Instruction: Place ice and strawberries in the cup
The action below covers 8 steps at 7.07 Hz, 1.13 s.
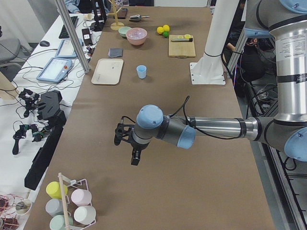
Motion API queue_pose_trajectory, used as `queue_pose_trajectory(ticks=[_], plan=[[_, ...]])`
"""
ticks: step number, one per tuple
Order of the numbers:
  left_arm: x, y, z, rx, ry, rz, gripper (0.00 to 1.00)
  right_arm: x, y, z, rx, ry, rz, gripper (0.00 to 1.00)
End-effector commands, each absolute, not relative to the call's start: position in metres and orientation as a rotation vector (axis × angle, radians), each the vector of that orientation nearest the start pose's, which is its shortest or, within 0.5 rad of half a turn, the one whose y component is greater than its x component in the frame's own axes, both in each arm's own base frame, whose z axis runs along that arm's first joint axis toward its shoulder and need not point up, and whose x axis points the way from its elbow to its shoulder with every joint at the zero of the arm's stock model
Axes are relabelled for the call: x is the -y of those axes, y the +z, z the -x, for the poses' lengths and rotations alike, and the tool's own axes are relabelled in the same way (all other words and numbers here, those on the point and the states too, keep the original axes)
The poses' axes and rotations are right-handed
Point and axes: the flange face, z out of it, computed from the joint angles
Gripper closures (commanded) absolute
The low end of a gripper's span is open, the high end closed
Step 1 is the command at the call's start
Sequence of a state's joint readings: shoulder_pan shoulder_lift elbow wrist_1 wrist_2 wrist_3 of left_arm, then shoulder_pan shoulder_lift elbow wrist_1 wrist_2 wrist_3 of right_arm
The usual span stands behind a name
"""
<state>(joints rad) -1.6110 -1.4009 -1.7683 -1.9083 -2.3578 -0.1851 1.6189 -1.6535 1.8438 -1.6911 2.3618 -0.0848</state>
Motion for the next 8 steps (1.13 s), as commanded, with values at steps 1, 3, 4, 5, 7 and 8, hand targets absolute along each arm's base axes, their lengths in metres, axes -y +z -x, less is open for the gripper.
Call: queue_pose_trajectory(ticks=[1,3,4,5,7,8], plan=[[0.436,0.595,0.080,-0.801,-0.062,-0.303,0.02,0.493,0.520,-0.049,0.778,-0.084,-0.162,0.01],[0.439,0.593,0.080,-0.801,-0.059,-0.308,0.02,0.529,0.444,0.030,0.815,-0.012,-0.136,0.01],[0.442,0.592,0.081,-0.799,-0.059,-0.310,0.02,0.537,0.415,0.070,0.834,-0.059,-0.150,0.02],[0.446,0.591,0.081,-0.800,-0.059,-0.314,0.02,0.540,0.395,0.107,0.842,-0.039,-0.138,0.02],[0.451,0.591,0.081,-0.800,-0.063,-0.312,0.02,0.548,0.382,0.176,0.793,-0.079,-0.146,0.02],[0.456,0.593,0.081,-0.800,-0.064,-0.309,0.02,0.553,0.378,0.204,0.799,-0.084,-0.130,0.02]])
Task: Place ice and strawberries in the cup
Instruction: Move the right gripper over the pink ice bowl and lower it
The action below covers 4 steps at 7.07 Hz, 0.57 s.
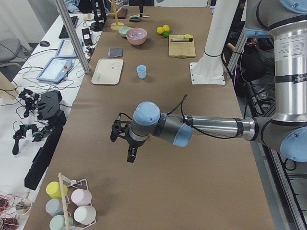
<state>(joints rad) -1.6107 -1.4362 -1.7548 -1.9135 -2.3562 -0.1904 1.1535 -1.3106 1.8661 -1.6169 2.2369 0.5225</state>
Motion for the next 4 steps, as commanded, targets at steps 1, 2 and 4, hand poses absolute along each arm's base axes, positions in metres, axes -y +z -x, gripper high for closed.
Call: queue_pose_trajectory(ticks=[1,2,4], plan=[[0.458,0.592,0.081,-0.799,-0.064,-0.311,0.02,0.561,0.377,0.222,0.815,-0.096,-0.148,0.02],[0.460,0.591,0.081,-0.799,-0.062,-0.312,0.02,0.575,0.380,0.245,0.824,-0.091,-0.152,0.02],[0.466,0.592,0.081,-0.799,-0.062,-0.312,0.02,0.593,0.413,0.261,0.809,-0.098,-0.156,0.02]])
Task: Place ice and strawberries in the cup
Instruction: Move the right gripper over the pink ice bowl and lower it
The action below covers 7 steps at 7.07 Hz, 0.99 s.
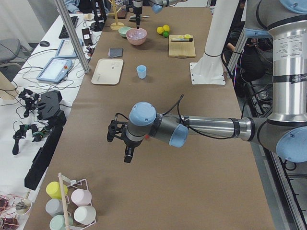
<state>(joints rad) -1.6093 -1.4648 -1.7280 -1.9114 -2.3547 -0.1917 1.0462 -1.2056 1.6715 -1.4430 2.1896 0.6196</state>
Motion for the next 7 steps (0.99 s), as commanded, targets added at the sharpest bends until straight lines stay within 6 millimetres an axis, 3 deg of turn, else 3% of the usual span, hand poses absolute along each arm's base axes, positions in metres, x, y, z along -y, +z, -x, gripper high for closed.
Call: queue_pose_trajectory(ticks=[1,4,7], plan=[[0.470,0.589,0.081,-0.799,-0.060,-0.316,0.02,0.602,0.419,0.267,0.804,-0.100,-0.157,0.02],[0.481,0.590,0.081,-0.799,-0.059,-0.317,0.02,0.605,0.422,0.294,0.778,-0.120,-0.153,0.03],[0.486,0.592,0.082,-0.799,-0.060,-0.314,0.02,0.605,0.431,0.305,0.747,-0.124,-0.150,0.06]])
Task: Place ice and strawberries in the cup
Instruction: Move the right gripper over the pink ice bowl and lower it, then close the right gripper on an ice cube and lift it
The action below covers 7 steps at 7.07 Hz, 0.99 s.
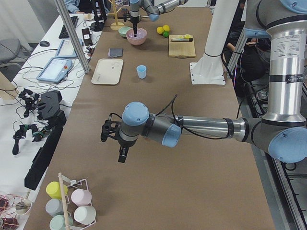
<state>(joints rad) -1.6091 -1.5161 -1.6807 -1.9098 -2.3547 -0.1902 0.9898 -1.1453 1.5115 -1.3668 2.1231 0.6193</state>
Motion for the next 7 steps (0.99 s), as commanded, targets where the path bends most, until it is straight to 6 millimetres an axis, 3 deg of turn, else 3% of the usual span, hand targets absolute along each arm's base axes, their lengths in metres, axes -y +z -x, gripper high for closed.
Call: queue_pose_trajectory(ticks=[1,5,7], plan=[[0.486,0.592,0.082,-0.799,-0.060,-0.314,0.02,0.607,0.437,0.308,0.740,-0.123,-0.140,0.07],[0.487,0.591,0.082,-0.799,-0.059,-0.317,0.02,0.615,0.446,0.316,0.733,-0.125,-0.132,0.10],[0.487,0.592,0.082,-0.799,-0.060,-0.314,0.02,0.617,0.443,0.317,0.728,-0.128,-0.143,0.17]])
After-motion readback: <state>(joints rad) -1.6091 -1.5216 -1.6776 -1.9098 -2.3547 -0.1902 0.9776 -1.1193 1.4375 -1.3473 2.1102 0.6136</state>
